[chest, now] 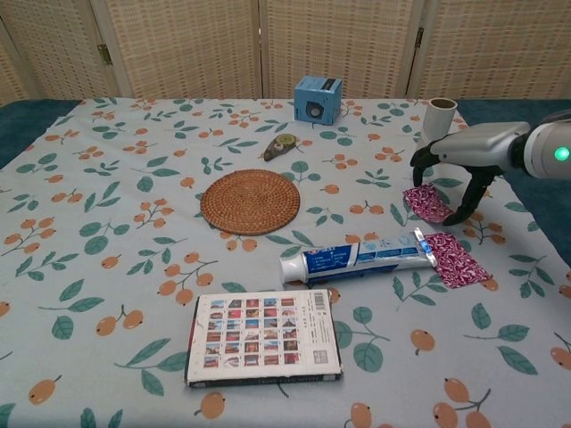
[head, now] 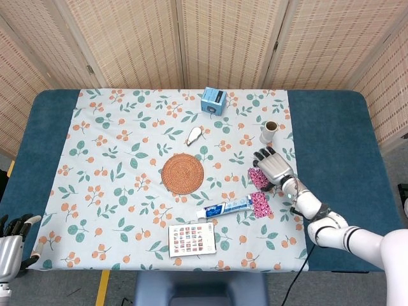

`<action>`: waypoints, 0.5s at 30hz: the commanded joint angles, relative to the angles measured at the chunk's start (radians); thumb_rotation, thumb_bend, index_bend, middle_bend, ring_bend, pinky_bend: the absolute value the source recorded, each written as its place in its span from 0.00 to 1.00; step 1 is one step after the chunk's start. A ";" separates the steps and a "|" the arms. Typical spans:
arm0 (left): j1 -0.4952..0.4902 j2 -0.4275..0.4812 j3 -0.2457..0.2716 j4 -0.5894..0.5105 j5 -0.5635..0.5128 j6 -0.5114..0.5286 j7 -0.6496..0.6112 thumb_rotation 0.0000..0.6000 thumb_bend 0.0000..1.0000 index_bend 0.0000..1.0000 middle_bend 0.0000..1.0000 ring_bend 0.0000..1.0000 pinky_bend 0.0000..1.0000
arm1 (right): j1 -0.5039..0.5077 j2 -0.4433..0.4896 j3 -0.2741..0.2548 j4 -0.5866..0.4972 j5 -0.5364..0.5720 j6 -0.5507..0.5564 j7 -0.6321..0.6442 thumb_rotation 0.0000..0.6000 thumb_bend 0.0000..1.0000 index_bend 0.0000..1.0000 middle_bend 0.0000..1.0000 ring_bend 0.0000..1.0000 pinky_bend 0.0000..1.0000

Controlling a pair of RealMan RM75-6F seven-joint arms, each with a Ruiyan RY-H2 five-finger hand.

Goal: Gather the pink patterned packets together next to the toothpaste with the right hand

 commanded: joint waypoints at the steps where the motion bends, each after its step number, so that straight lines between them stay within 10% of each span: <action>1: -0.001 0.000 0.000 0.001 0.000 -0.001 -0.002 1.00 0.43 0.24 0.20 0.20 0.00 | -0.022 0.039 0.004 -0.052 -0.003 0.035 0.013 0.78 0.22 0.31 0.12 0.00 0.00; 15: -0.006 -0.002 -0.001 0.010 0.009 -0.004 -0.017 1.00 0.43 0.24 0.20 0.20 0.00 | -0.168 0.177 -0.051 -0.343 -0.027 0.169 0.077 0.79 0.22 0.31 0.11 0.00 0.00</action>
